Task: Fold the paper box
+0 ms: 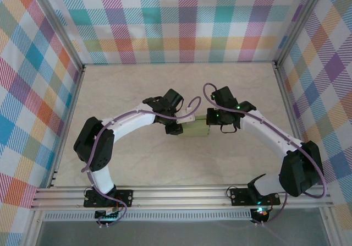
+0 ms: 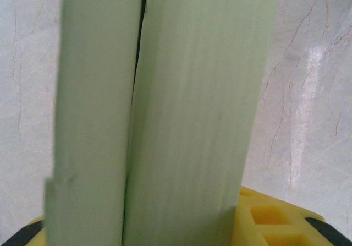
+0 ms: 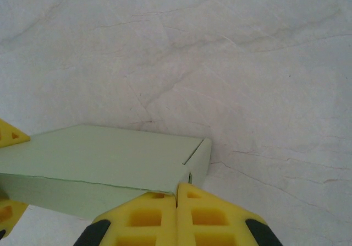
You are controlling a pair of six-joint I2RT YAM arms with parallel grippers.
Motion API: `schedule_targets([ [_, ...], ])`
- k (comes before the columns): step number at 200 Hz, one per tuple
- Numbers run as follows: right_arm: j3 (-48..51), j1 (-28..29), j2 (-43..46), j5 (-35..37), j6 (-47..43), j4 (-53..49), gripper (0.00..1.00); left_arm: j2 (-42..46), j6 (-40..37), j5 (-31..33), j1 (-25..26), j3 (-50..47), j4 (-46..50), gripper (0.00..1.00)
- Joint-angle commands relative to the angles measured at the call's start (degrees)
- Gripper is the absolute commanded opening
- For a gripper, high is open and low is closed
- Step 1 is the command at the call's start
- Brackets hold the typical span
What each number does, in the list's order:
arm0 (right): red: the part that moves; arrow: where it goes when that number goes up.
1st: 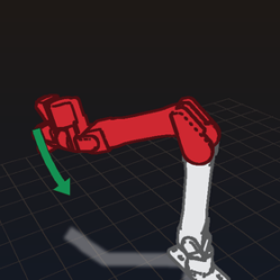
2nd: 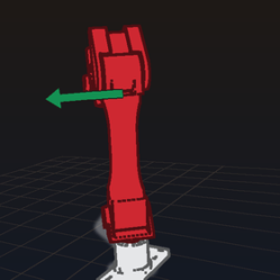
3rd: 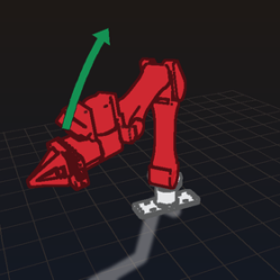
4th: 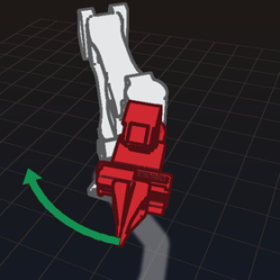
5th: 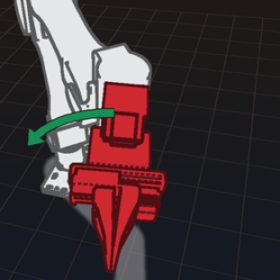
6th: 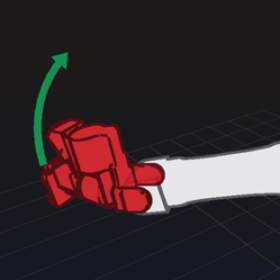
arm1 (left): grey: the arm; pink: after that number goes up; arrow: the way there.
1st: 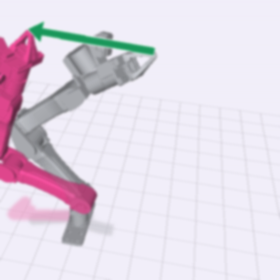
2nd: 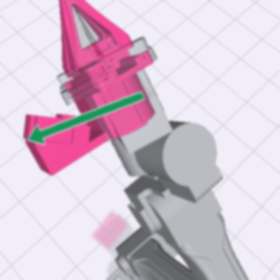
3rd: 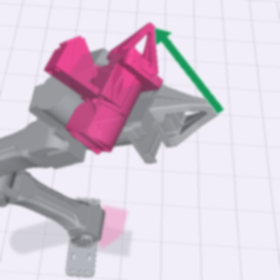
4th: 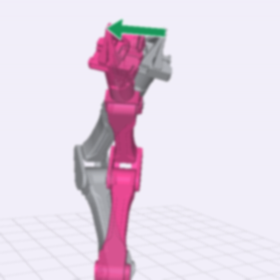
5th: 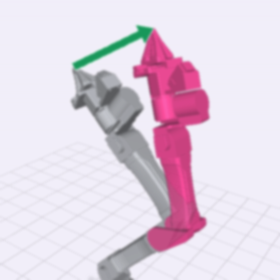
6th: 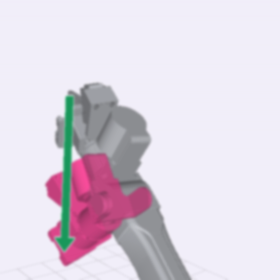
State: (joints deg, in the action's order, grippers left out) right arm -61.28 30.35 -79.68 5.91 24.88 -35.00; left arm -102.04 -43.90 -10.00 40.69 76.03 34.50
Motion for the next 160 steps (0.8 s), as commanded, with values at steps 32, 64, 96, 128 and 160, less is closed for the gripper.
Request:
schedule_targets([
  [32,1.88,0.68,0.48,2.1,6.67,-1.51,0.0,-1.94,2.71,0.89,-0.04,-0.1,2.81,0.53],
  [64,2.21,1.02,0.72,2.5,5.93,-1.11,0.0,-1.33,3.2,0.87,0.0,0.24,2.84,0.6],
  [96,2.29,1.98,0.14,3.69,4.98,-1.44,0.0,-0.68,3.6,0.42,0.0,0.18,2.5,0.68],
  [128,2.3,3.18,-0.04,5.84,4.18,-1.67,0.0,1.18,3.91,-0.52,-0.12,-0.81,2.2,0.86],
  [160,1.62,4.31,-0.95,7.6,3.4,-2.65,0.0,5.04,5.6,-5.3,-1.67,-4.62,-3.01,1.0],
])
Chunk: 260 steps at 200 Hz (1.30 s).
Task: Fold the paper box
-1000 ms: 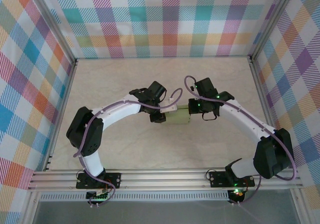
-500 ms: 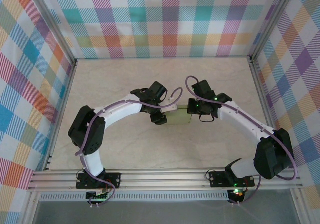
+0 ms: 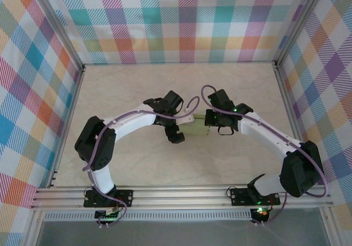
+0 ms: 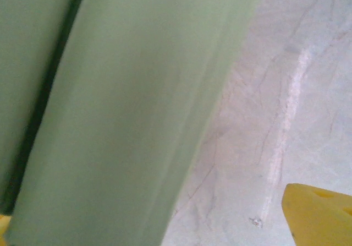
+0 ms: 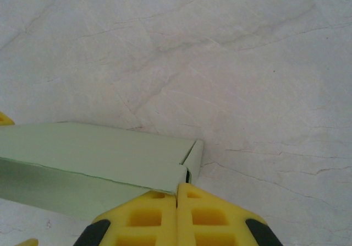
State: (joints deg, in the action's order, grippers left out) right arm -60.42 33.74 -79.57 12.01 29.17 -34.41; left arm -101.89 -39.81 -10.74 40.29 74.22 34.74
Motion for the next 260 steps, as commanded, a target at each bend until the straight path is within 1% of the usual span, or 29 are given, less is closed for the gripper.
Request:
schedule_targets([
  [1,0.75,0.86,-1.09,1.56,-0.88,-3.22,0.0,5.0,1.55,-4.69,-1.32,-2.91,-3.35,1.0],
  [27,0.48,1.4,-1.46,1.87,-0.61,-3.21,0.0,8.88,3.52,-6.7,-2.46,-5.29,-6.75,1.0],
  [53,0.15,1.81,-1.89,2.01,-0.34,-2.99,0.0,13.98,9.5,-6.26,-4.63,-8.74,-12.09,1.0],
  [63,0.06,1.93,-2.14,1.96,-0.25,-3.04,0.0,15.85,12.1,-4.77,-5.25,-10.06,-13.87,1.0],
  [86,-0.39,2.3,-2.25,1.9,-0.34,-3.22,0.0,18.32,17.21,-4.33,-6.19,-10.42,-13.59,1.0],
  [104,-0.96,2.39,-2.3,1.7,-0.9,-3.76,0.0,17.16,21.12,-5.97,-6.98,-6.31,-8.56,0.9],
  [119,-1.28,2.45,-2.5,1.65,-1.04,-4.49,0.0,13.9,24.45,-7.54,-8.02,-0.45,-2.38,0.77],
  [138,-1.1,2.47,-2.52,1.44,-1.0,-4.17,0.0,11.41,25.03,-7.03,-8.04,3.62,1.75,0.66],
  [169,-1.28,2.47,-2.9,0.8,-0.91,-4.05,0.0,10.02,22.3,-5.14,-7.23,5.24,4.25,0.48],
  [192,-1.32,2.47,-3.22,0.65,-0.79,-3.89,0.0,8.0,21.27,-3.44,-6.81,6.81,6.2,0.42],
  [208,-1.54,2.47,-3.62,0.4,-0.69,-3.83,0.0,6.62,21.43,-1.79,-6.29,7.4,6.3,0.4],
  [231,-1.54,2.52,-3.66,0.12,-0.69,-3.73,0.0,4.72,21.9,-0.04,-5.85,8.31,6.33,0.4],
  [260,-1.45,2.47,-3.49,0.03,-0.69,-3.82,0.0,3.73,22.48,0.08,-5.69,8.88,5.27,0.4],
])
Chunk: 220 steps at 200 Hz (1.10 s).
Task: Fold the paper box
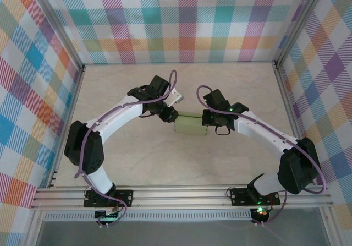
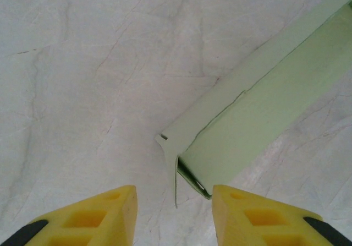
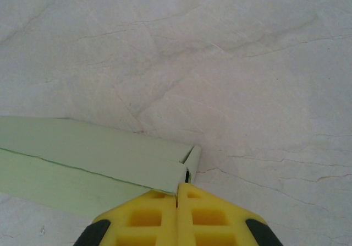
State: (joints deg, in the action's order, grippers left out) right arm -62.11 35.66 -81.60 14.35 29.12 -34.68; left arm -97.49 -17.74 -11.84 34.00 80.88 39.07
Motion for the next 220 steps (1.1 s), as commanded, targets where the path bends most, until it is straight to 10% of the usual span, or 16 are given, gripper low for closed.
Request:
schedule_targets([
  [1,0.23,0.55,-1.45,-2.31,-0.65,-3.6,0.0,-0.72,0.41,1.23,0.62,2.19,0.93,0.4],
  [118,0.5,0.55,-1.59,-3.28,-1.42,-2.86,0.0,-2.82,1.26,1.62,2.1,3.1,0.23,0.0],
  [220,-0.29,1.92,-2.38,-1.78,-1.96,-3.11,0.0,-3.93,22.54,1.37,2.92,5.36,-1.02,0.0],
])
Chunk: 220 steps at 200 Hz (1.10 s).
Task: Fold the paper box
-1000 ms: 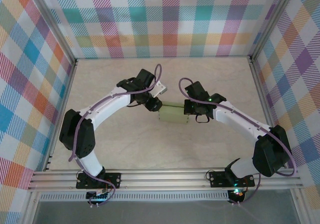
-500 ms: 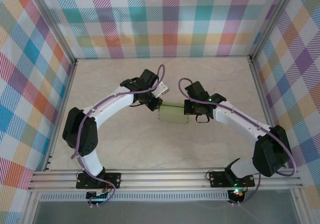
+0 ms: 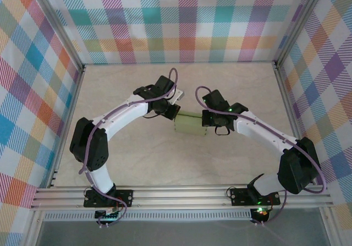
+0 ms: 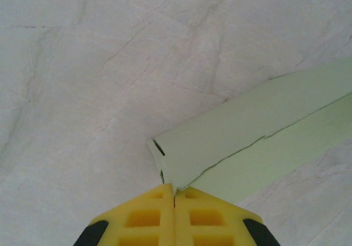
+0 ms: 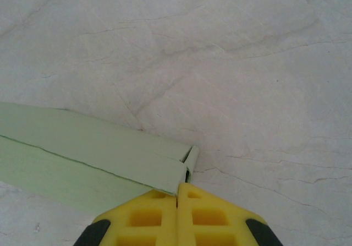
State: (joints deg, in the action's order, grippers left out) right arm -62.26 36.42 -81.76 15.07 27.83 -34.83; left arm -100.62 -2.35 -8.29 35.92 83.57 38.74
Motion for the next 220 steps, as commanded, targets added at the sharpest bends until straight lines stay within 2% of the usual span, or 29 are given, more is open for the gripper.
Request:
schedule_targets([
  [1,-0.14,1.13,-2.25,-2.5,-0.67,-2.92,0.0,-0.85,7.25,-2.21,0.99,2.71,-0.69,0.0],
  [43,-0.02,1.37,-2.47,-2.47,-0.03,-2.61,0.0,-1.49,11.65,-2.34,0.9,3.27,-0.83,0.0],
  [70,0.8,1.39,-2.35,-2.1,1.48,-1.76,0.0,-0.73,13.12,-1.4,1.16,-0.07,-3.59,0.0],
  [105,1.18,1.48,-1.74,-0.79,3.53,-0.41,0.0,3.52,11.43,3.72,2.44,-8.85,-11.25,0.0],
  [138,1.44,2.0,-1.78,-0.08,5.26,0.88,0.0,6.52,13.35,4.85,3.54,-16.23,-19.88,0.0],
  [197,0.79,4.65,-2.75,3.52,7.91,1.21,0.0,6.2,11.07,7.58,6.08,-18.38,-22.35,0.0],
  [220,1.71,5.06,-2.53,4.0,9.31,1.91,0.0,6.23,10.44,6.99,6.16,-19.67,-26.15,0.0],
])
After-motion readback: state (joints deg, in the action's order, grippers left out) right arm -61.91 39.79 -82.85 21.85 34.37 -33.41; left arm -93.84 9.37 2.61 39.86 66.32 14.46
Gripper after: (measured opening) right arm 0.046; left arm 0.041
